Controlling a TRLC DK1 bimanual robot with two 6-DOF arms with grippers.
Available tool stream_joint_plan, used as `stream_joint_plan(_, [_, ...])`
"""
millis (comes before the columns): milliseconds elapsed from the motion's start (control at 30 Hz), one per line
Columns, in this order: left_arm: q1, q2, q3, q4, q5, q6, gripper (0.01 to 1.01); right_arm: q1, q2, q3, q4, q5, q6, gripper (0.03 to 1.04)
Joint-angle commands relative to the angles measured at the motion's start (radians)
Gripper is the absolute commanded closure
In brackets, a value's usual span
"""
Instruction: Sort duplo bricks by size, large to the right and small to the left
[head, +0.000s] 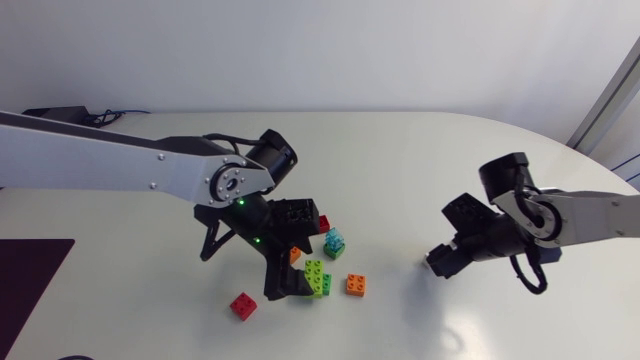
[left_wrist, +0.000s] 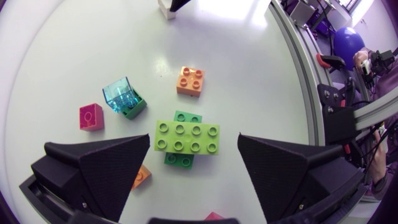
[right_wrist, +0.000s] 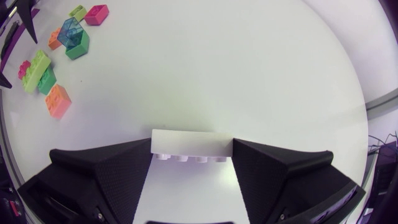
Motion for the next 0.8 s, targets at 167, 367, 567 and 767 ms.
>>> stream_joint_plan(167, [-0.018,0.104,0.059,0.008,-0.022,0.037,0.051,-0.152,-0.12,-0.098,-0.045,0.0,-0.106,0.73])
stream_joint_plan(367, [-0.032,0.116,0.059,0.008,-0.025,0.048,0.051,-0.248,-0.201,-0.119,-0.096,-0.057,-0.157,0.7])
stream_joint_plan(567, [-0.051,0.133,0.051,0.008,-0.034,0.055,0.305,-0.242,-0.282,-0.113,-0.148,-0.083,-0.136,0.08])
stream_joint_plan(767, [-0.052,0.11,0.034,0.045,-0.039,0.054,0.9,-0.218,-0.333,-0.113,-0.168,-0.088,-0.113,0.08])
